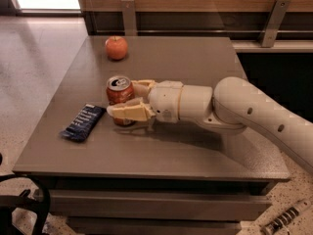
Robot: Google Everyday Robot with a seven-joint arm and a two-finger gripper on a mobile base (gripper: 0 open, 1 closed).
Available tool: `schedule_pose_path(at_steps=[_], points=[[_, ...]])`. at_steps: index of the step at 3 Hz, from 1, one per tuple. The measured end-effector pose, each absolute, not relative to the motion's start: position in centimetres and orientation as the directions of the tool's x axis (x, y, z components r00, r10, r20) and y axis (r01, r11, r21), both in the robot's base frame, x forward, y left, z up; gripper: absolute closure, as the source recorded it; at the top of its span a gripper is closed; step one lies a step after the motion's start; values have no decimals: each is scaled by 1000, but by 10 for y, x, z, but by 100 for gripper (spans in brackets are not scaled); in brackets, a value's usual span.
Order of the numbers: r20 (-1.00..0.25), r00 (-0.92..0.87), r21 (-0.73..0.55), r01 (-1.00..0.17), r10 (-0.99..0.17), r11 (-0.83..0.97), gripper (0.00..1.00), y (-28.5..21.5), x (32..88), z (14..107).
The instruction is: Move coke can near rxbar blueberry
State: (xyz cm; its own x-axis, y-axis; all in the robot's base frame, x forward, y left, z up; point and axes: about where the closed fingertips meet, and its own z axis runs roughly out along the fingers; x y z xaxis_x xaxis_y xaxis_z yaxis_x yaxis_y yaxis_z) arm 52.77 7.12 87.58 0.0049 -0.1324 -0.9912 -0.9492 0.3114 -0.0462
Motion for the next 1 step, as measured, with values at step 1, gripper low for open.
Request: schedule_pose_path(at_steps=[1], points=[[-991, 6, -47, -950, -133, 309, 0, 72, 527, 876]])
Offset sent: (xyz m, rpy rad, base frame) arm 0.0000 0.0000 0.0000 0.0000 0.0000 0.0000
